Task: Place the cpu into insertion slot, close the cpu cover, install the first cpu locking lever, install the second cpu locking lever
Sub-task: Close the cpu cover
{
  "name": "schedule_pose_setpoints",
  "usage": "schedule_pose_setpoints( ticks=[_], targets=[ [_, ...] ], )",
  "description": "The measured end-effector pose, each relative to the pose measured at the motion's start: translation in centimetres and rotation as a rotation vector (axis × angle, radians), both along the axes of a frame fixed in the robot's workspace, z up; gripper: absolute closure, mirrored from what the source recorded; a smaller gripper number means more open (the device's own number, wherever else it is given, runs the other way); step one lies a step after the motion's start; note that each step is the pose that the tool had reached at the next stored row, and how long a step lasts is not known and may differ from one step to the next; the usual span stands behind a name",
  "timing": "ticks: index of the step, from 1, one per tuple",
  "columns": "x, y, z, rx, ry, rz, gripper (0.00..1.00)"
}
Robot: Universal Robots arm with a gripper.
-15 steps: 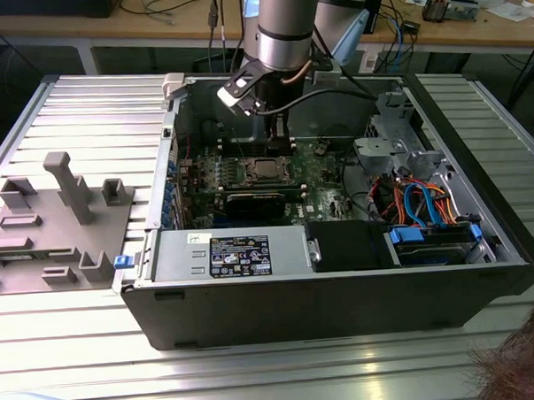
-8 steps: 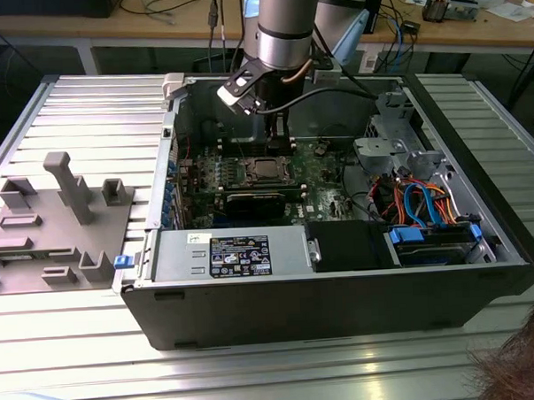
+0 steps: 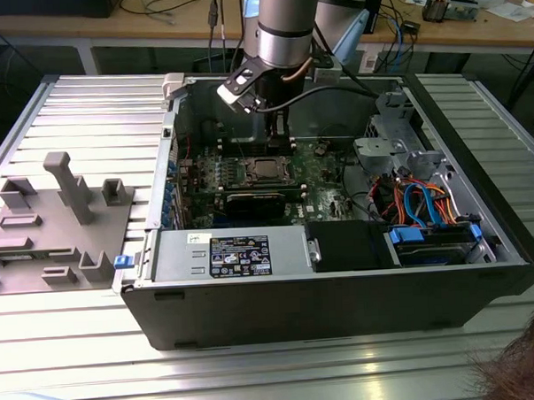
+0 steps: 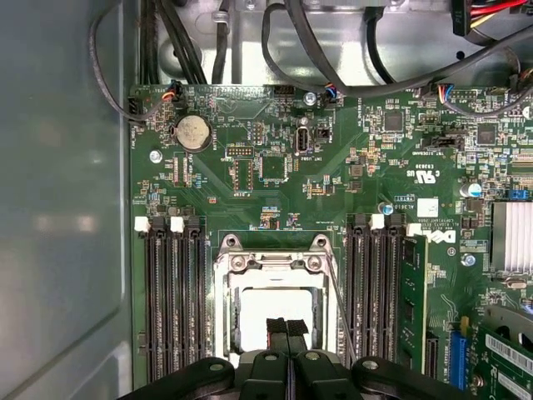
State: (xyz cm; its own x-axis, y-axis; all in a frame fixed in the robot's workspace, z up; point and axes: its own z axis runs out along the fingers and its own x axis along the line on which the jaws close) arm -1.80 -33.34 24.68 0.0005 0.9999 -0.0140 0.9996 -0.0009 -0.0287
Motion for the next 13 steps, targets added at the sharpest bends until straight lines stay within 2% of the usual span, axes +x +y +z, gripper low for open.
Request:
schedule_pose_setpoints(
  ticks=[13],
  targets=[
    [0.00,0.00,0.43,-0.0001,0.0001,0.000,0.89]
  ],
)
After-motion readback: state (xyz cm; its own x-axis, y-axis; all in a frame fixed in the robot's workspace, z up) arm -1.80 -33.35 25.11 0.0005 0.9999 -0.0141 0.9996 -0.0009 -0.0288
